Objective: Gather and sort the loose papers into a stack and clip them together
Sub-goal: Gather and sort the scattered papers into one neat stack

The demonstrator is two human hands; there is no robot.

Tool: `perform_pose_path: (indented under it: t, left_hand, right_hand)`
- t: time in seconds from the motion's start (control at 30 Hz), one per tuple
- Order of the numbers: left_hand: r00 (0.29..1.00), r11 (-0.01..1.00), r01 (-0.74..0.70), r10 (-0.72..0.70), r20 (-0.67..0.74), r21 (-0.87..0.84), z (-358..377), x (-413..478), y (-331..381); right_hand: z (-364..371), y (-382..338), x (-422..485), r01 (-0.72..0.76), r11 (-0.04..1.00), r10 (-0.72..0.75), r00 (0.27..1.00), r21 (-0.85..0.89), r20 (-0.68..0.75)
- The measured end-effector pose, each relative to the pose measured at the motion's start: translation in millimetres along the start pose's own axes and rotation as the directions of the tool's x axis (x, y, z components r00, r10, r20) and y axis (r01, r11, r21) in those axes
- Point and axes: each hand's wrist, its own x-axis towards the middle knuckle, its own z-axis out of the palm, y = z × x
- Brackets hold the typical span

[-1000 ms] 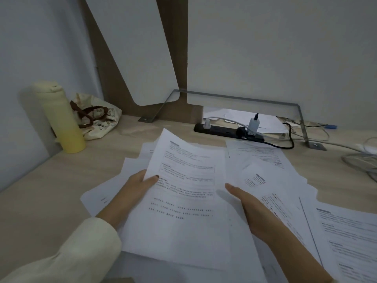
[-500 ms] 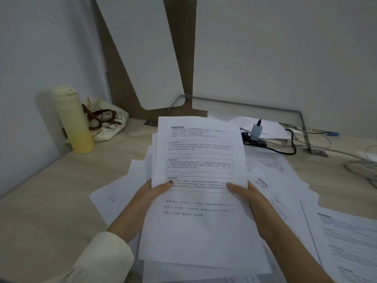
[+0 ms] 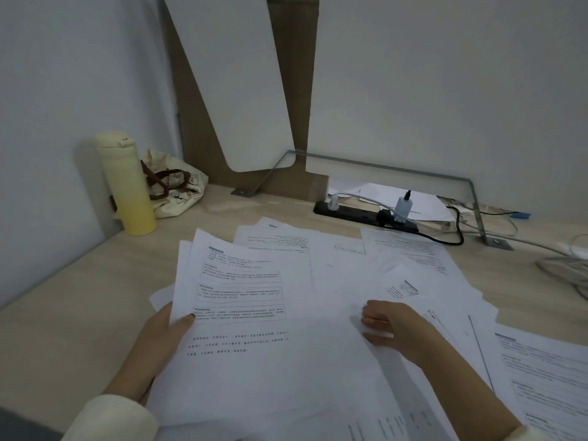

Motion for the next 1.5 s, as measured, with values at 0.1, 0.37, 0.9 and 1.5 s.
perform_pose_path:
  t: [0.1,0.37,0.9,1.5]
  left_hand:
    - [1.0,1.0,-0.002,0.002,-0.007,0.0,1,-1,-2]
    - [1.0,1.0,-0.013,0.013,-0.012,0.003,0,-3,-3]
    - [0.995,0.997,-0.07,0.073,-0.061,0.045,2,-10,-6]
    - [0.991,0.989,-0.071,0.056,-0.122,-0.128,-6,-6,-15]
  right_hand:
    - [11,-3,0,0.033,0.99,-0.03,0.999,-0.139,0.021]
    - [43,-6,-1,0.155,0.886,-0.122,0.987,-0.438,0.103]
    - [64,10,16,0.248,0.688,-0.227,0.966,-0.682,0.122]
    - [-40,-24,-21,0.488,0.842,-0.54,0.769,-0.232,-0.343]
